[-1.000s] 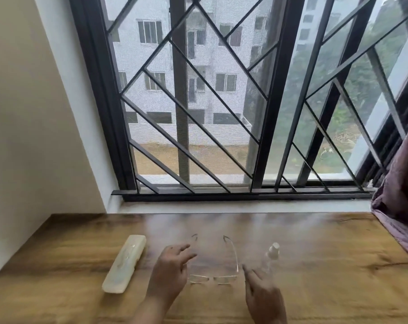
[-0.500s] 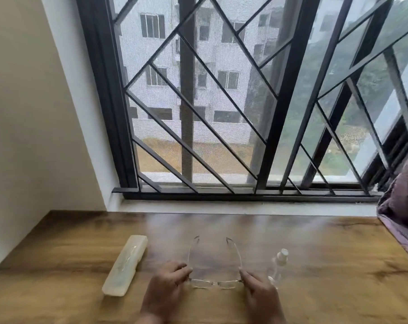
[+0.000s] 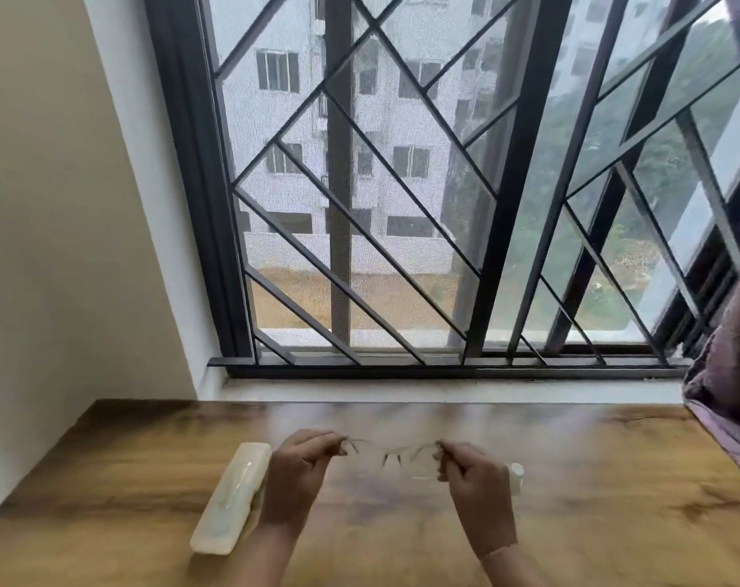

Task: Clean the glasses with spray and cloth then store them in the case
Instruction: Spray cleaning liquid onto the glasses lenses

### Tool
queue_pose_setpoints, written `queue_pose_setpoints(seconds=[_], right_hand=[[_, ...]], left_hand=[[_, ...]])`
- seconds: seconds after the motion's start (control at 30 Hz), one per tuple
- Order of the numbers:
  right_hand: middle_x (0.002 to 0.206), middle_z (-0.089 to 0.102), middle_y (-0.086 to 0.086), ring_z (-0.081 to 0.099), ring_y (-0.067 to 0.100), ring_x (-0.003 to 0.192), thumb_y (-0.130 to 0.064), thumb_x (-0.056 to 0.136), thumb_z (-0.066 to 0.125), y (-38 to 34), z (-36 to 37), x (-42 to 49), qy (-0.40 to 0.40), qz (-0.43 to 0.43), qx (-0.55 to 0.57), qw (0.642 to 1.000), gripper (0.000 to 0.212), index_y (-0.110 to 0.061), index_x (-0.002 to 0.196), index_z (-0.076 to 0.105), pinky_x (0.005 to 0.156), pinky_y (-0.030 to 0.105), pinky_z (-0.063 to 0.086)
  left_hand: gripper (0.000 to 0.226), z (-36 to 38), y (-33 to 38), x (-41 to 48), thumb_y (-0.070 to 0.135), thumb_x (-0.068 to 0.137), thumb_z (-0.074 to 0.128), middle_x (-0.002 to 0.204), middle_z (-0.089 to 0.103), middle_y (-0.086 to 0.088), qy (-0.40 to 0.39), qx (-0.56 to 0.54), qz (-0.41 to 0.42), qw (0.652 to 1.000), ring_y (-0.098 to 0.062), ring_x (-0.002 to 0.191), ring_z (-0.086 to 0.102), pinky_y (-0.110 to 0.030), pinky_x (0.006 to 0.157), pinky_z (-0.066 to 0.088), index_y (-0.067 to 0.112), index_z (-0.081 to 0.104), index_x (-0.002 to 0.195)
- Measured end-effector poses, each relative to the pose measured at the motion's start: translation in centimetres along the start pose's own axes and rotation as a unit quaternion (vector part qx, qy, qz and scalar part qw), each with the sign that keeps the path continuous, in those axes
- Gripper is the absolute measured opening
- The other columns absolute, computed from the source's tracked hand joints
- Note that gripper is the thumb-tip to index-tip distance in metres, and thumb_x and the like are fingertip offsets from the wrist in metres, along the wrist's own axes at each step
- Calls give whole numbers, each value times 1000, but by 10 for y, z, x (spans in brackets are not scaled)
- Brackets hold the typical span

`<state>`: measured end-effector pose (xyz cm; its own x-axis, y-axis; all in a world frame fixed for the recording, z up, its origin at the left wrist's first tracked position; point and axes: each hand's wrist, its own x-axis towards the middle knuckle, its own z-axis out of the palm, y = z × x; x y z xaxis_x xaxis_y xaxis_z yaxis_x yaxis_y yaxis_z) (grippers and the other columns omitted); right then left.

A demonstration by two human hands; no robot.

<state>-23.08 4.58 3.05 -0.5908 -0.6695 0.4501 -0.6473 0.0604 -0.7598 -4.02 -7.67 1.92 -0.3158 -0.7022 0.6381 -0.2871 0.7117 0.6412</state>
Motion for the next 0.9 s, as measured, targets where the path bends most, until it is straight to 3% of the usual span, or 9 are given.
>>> queue_pose_setpoints(seconds=[0.13,0.27,0.4,0.5,0.53,0.67,0.77,0.83,0.9], right_hand=[[62,67,-1,60,12,48,17,75,57,-19,-10,23,25,-30,4,999,29,-6,79,75,52,27,55],[59,65,1,60,15,48,14,78,57,-29,-19,40,42,-33,22,998,26,-7,75,74,51,30,54],[61,66,1,61,12,49,9,80,60,-33,-28,46,38,-29,40,998,23,-8,79,75,58,31,57],[73,72,0,65,5,68,6,77,67,-32,-35,43,51,-18,65,996,35,-15,105,71,67,4,48],[79,73,0,64,6,74,4,75,71,-29,-39,39,76,-22,71,994,41,-15,111,68,70,0,44],[107,64,3,58,18,99,-4,72,76,4,-50,3,182,-28,91,979,54,-12,122,58,91,23,44],[130,48,1,44,15,123,-2,72,73,38,-47,-25,91,56,121,987,73,-14,136,40,102,18,33],[133,46,1,43,19,126,4,70,74,54,-42,-34,20,123,106,987,85,-17,140,32,99,27,34],[132,50,3,47,22,124,1,71,74,62,-37,-36,-14,160,91,983,84,-19,141,31,94,28,38]], left_hand=[[28,-10,18,26,-6,69,72,83,72,7,21,-46,12,999,-1,77,67,-14,74,52,13,75,89],[26,-19,36,43,3,74,64,81,73,9,12,-52,45,998,3,78,66,-11,74,50,14,74,96],[19,-18,46,48,1,72,67,82,72,8,36,-52,53,997,3,78,67,-13,74,52,10,75,87],[22,-13,47,48,-9,71,70,80,71,8,70,-38,38,996,1,79,66,-12,74,52,8,75,84],[23,-11,46,47,-10,70,71,80,71,8,80,-33,32,996,1,80,65,-10,75,51,8,75,83],[25,-5,45,42,-11,67,73,78,72,6,100,-30,12,994,1,81,64,-7,75,49,8,75,83],[24,-4,43,40,-11,66,74,77,74,-1,106,-29,10,994,-1,80,65,-9,74,50,7,75,82],[24,-3,42,40,-10,67,74,78,74,0,109,-33,1,993,-1,80,65,-10,74,51,7,75,83],[24,-2,42,40,-8,67,74,79,72,6,112,-37,-11,993,2,80,65,-11,75,51,9,76,84]])
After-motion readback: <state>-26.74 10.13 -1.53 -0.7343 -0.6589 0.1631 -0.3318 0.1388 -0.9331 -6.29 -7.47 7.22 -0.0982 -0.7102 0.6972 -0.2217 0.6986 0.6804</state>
